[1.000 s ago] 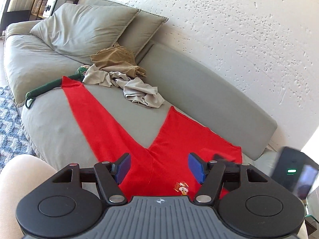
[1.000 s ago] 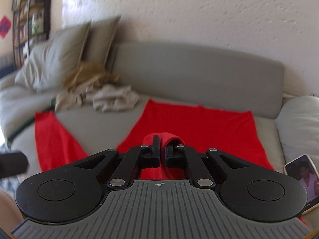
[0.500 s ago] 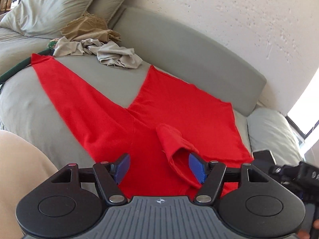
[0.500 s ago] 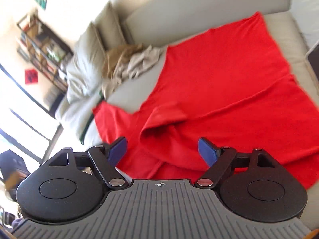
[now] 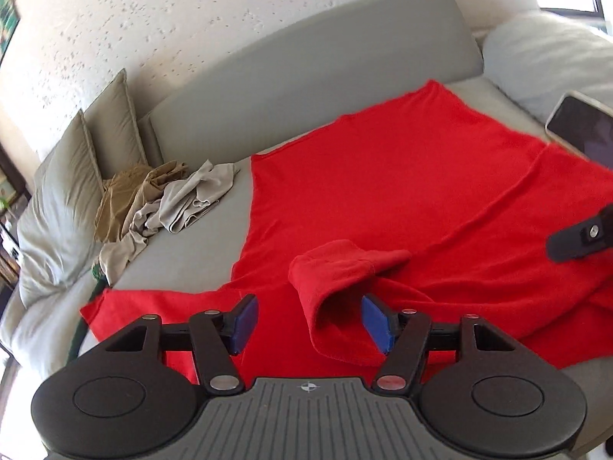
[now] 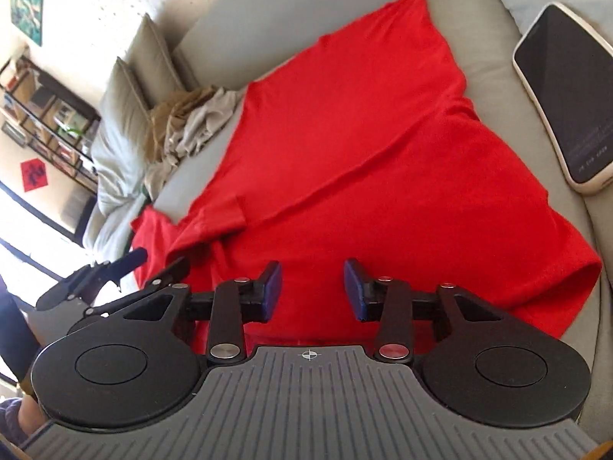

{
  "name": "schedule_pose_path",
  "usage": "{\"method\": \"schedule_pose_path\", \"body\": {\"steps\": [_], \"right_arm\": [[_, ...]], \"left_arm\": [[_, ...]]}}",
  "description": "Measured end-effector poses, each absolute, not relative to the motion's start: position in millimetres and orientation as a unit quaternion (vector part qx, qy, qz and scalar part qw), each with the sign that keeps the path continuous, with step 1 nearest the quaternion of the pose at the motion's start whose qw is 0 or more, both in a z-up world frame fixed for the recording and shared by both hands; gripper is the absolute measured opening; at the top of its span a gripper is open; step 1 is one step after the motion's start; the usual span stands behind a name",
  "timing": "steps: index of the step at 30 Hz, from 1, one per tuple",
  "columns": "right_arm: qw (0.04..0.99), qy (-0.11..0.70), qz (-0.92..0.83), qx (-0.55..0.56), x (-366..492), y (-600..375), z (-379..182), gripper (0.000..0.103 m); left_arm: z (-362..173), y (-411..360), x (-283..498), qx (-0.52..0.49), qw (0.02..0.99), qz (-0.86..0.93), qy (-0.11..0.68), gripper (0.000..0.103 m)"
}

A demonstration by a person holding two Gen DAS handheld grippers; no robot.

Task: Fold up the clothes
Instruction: 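Grasp the opposite side edge of the shirt with the left gripper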

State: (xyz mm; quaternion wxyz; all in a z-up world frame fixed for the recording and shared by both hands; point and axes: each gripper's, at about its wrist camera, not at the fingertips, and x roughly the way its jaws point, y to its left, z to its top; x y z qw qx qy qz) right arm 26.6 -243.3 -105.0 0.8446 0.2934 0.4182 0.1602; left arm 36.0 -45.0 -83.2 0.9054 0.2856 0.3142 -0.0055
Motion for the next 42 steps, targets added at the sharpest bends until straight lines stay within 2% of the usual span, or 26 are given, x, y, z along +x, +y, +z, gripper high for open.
{"method": "schedule_pose_path", "body": {"steps": [3, 5, 6, 7, 9, 13, 19, 22, 29, 35, 36, 38, 39, 42], "right_arm": [[0.831, 0.422, 0.165, 0.324, 31, -250, -110, 0.043], [0.819, 0.423, 0.164, 0.352, 32, -255, -115, 0.043], [0.812, 0.423, 0.164, 0.366, 33, -258, -118, 0.042], [0.807, 0.424, 0.164, 0.378, 33, -260, -121, 0.042], [0.803, 0.423, 0.164, 0.386, 33, -260, -122, 0.042], [0.809, 0.421, 0.162, 0.376, 31, -257, -120, 0.043], [0.815, 0.415, 0.161, 0.371, 28, -254, -117, 0.047], [0.816, 0.412, 0.161, 0.371, 28, -253, -117, 0.047], [0.817, 0.412, 0.162, 0.370, 27, -255, -118, 0.047], [0.814, 0.412, 0.162, 0.376, 27, -257, -118, 0.047], [0.814, 0.411, 0.162, 0.376, 27, -257, -118, 0.047], [0.814, 0.411, 0.163, 0.376, 27, -257, -118, 0.047], [0.814, 0.411, 0.163, 0.376, 27, -257, -118, 0.047], [0.815, 0.410, 0.163, 0.377, 26, -257, -118, 0.047]], "left_arm": [[-100, -59, 51, 0.355, 0.886, 0.015, 0.296, 0.056], [-103, -59, 64, 0.356, 0.887, 0.035, 0.294, 0.044], [-98, -54, 70, 0.329, 0.894, 0.046, 0.300, 0.030], [-90, -41, 76, 0.271, 0.907, 0.060, 0.317, 0.026], [-75, -10, 83, 0.139, 0.921, 0.087, 0.353, 0.026], [-73, 59, 72, -0.086, 0.916, 0.097, 0.380, 0.034], [-79, 109, 55, -0.310, 0.877, 0.092, 0.357, 0.035], [-82, 121, 54, -0.386, 0.847, 0.094, 0.352, 0.035], [-68, 112, 54, -0.318, 0.875, 0.134, 0.339, 0.037], [-73, 111, 60, -0.308, 0.879, 0.120, 0.342, 0.039], [-73, 109, 62, -0.296, 0.885, 0.117, 0.341, 0.036], [-72, 105, 66, -0.271, 0.895, 0.112, 0.337, 0.025], [-71, 103, 68, -0.258, 0.900, 0.109, 0.335, 0.002], [-56, 88, 67, -0.200, 0.933, 0.071, 0.291, 0.002]]}}
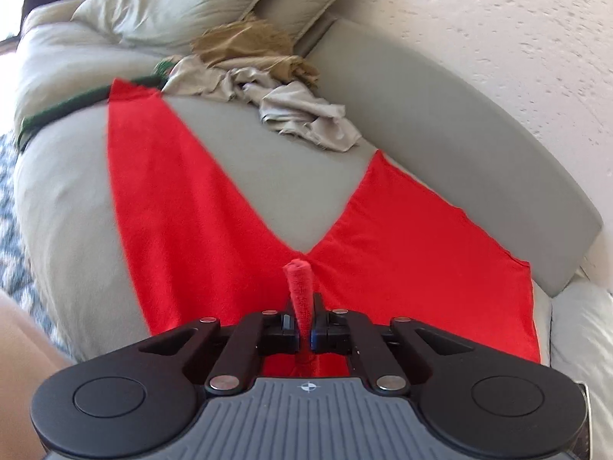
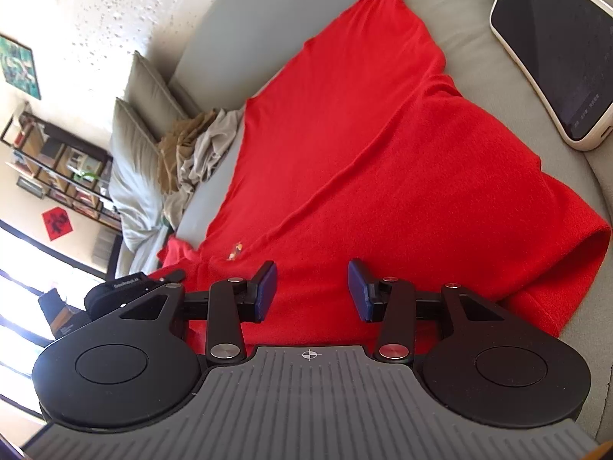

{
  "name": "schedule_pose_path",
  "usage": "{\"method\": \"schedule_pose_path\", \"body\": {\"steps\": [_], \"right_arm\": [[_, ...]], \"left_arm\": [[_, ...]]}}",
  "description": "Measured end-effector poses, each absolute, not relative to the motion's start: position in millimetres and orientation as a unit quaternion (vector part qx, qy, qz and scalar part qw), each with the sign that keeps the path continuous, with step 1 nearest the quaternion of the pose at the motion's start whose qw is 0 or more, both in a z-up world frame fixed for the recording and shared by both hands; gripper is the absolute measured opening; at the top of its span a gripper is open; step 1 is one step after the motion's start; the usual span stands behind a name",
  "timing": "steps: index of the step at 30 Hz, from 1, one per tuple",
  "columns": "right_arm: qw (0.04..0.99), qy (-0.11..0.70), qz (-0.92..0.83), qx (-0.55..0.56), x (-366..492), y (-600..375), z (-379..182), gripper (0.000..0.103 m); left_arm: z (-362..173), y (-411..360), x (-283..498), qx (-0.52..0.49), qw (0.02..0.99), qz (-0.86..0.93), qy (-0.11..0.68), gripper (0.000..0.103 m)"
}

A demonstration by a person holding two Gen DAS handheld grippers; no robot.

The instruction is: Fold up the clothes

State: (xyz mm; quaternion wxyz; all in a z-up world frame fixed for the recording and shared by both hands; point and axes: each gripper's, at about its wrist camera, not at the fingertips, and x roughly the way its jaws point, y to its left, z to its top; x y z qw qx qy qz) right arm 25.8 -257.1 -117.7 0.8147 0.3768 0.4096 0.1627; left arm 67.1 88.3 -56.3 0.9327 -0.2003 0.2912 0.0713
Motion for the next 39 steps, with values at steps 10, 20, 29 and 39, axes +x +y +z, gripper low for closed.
{"method": "schedule_pose_path", "body": {"steps": [10, 20, 29, 39], "right_arm": [[0.895, 0.306, 0.018, 0.324, -1, -280, -83, 0.051], [0.912, 0.368, -0.019, 0.180, 65, -286, -81, 0.050], [0.928, 0.341, -0.049, 0.141, 69, -273, -90, 0.006], [0.900, 0.316, -0.029, 0.299, 3, -312, -70, 0.055]], "left_arm": [[-70, 106, 62, -0.221, 0.922, 0.105, 0.299, 0.003], [-77, 109, 50, -0.232, 0.926, 0.063, 0.291, 0.004], [-74, 100, 48, -0.219, 0.939, 0.020, 0.265, 0.004], [-76, 103, 48, -0.236, 0.933, 0.032, 0.272, 0.004]]}}
